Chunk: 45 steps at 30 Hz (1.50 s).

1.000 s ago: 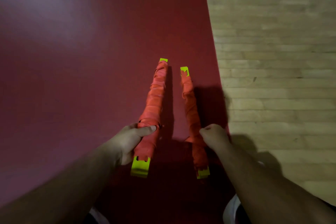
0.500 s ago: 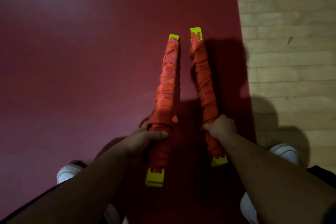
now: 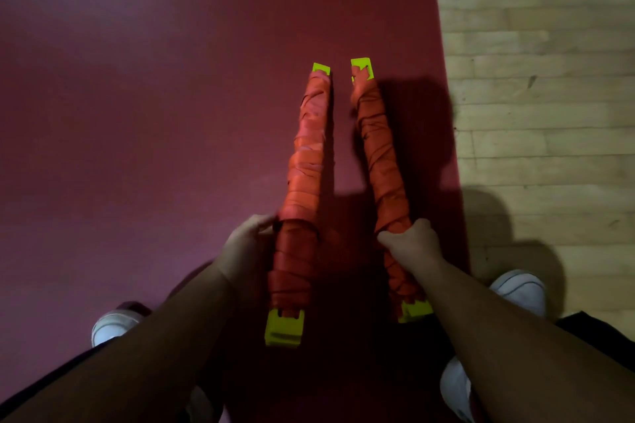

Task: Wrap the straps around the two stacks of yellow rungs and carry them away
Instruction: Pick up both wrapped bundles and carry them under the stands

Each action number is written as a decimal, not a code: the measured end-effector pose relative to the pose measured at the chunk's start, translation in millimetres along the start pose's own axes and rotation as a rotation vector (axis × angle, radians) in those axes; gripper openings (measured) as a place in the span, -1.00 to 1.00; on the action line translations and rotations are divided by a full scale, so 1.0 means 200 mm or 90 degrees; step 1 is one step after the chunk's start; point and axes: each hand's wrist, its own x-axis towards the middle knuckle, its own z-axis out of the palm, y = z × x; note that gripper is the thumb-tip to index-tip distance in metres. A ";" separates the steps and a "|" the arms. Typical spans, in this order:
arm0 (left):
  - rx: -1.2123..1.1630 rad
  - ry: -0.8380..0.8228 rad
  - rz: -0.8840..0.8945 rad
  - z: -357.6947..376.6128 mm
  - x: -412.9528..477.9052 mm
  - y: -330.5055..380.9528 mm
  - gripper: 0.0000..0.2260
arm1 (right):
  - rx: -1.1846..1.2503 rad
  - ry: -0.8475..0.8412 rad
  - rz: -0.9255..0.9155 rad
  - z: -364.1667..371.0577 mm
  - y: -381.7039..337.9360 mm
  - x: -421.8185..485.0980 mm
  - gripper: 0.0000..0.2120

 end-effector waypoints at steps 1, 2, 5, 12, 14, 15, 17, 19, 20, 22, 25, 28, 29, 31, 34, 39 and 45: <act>-0.019 0.007 -0.008 -0.01 0.01 -0.01 -0.60 | 0.010 -0.009 0.002 0.01 0.00 -0.01 -0.41; -0.029 0.005 -0.013 0.00 0.00 -0.02 -0.60 | 0.021 -0.017 0.004 0.02 -0.01 -0.02 -0.42; -0.015 -0.011 0.022 -0.01 0.02 -0.05 -0.61 | 0.042 -0.033 0.010 0.04 -0.03 -0.04 -0.44; 0.081 -0.069 -0.012 0.00 0.05 -0.03 -0.54 | 0.046 -0.040 0.011 0.02 -0.02 -0.02 -0.42; 0.091 -0.040 -0.005 0.02 0.05 -0.04 -0.73 | 0.027 -0.055 -0.004 0.01 -0.03 -0.02 -0.48; 0.095 -0.019 0.008 0.02 0.06 -0.04 -0.79 | 0.021 -0.061 -0.017 0.00 -0.03 -0.02 -0.53; 0.091 0.018 0.026 0.04 0.07 -0.03 -0.73 | 0.023 -0.068 -0.036 0.00 -0.03 -0.02 -0.63; 0.062 0.022 0.017 0.04 0.08 -0.01 -0.69 | 0.031 -0.066 -0.042 -0.01 -0.04 -0.03 -0.66; 0.057 0.018 0.012 0.05 0.08 -0.01 -0.68 | 0.035 -0.064 -0.043 -0.03 -0.04 -0.04 -0.66; 0.084 -0.006 0.010 0.06 0.06 -0.01 -0.71 | 0.039 -0.074 -0.050 -0.06 -0.03 -0.05 -0.65; 0.159 0.003 0.012 0.09 0.02 -0.03 -0.76 | 0.024 -0.099 -0.055 -0.10 -0.02 -0.07 -0.58; 0.193 0.025 0.007 0.14 -0.04 -0.04 -0.88 | 0.019 -0.095 -0.071 -0.18 -0.01 -0.13 -0.56; 0.189 0.024 0.003 0.15 -0.06 -0.05 -0.89 | 0.016 -0.091 -0.079 -0.20 -0.01 -0.15 -0.57; 0.184 0.023 0.004 0.17 -0.15 -0.06 -0.83 | 0.016 -0.079 -0.093 -0.28 -0.03 -0.22 -0.57; 0.194 0.040 0.049 0.22 -0.31 -0.03 -0.78 | 0.046 -0.065 -0.103 -0.39 -0.11 -0.37 -0.50; 0.205 0.050 0.167 0.40 -0.73 0.11 -0.67 | 0.152 -0.031 -0.176 -0.69 -0.27 -0.70 -0.40; 0.190 0.009 0.323 0.62 -1.29 0.17 -0.73 | 0.260 -0.048 -0.316 -1.08 -0.30 -1.13 -0.39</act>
